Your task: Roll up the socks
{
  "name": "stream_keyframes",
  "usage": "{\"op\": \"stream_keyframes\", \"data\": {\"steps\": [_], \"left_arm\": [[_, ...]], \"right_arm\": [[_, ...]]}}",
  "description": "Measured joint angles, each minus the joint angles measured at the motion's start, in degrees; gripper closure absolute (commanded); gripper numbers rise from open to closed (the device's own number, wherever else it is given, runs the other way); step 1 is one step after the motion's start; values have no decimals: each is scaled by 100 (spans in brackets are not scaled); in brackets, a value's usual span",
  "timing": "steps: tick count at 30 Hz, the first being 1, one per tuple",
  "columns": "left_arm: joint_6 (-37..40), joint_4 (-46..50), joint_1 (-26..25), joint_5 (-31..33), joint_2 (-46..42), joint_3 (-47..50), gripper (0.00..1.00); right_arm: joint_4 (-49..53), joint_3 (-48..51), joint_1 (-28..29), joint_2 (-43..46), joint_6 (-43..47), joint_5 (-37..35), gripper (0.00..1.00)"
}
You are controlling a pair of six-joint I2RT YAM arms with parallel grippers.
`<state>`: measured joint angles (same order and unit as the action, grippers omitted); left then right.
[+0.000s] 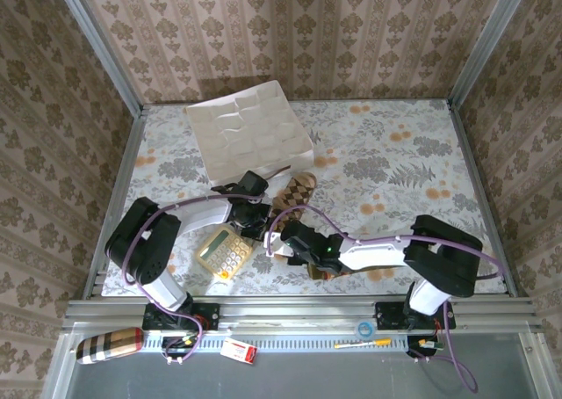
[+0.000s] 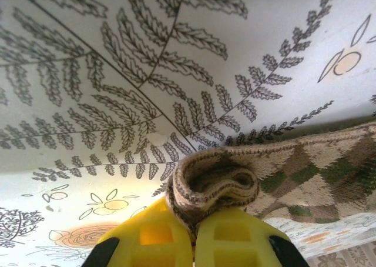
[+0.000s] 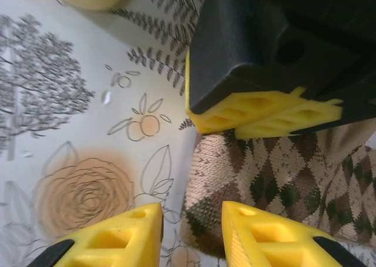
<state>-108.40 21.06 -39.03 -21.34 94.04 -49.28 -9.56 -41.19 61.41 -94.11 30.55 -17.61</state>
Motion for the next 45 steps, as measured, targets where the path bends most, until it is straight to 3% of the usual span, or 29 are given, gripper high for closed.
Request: {"op": "stream_keyframes", "data": {"steps": [9,14,16,20,23,26,37,45], "left_arm": [[258,109,125,81,-39,4,100],[369,122,190,214,-129,70,100],[378,105,221,264,-201,133,100],[339,122,317,315,-393,299,73],[216,179,361,330,-590,442,55],[223,214,444,337,-745,492,48],[321,96,568,317,-973,492,42],[363,-354,492,315,-595,466,41]], "right_arm": [[-208,-378,42,-605,422,-586,73],[-98,-538,70,-730,348,-601,96],[33,-647,87,-776,291,-570,100],[341,-890,72,-841,26,-317,100],[507,-1001,-44,-839,-334,17,100],[610,-1082,-243,-835,-717,481,100],[776,-1130,-1126,-774,-1779,2262,100],[1185,-1261,-1781,-817,-2310,3469,100]]}}
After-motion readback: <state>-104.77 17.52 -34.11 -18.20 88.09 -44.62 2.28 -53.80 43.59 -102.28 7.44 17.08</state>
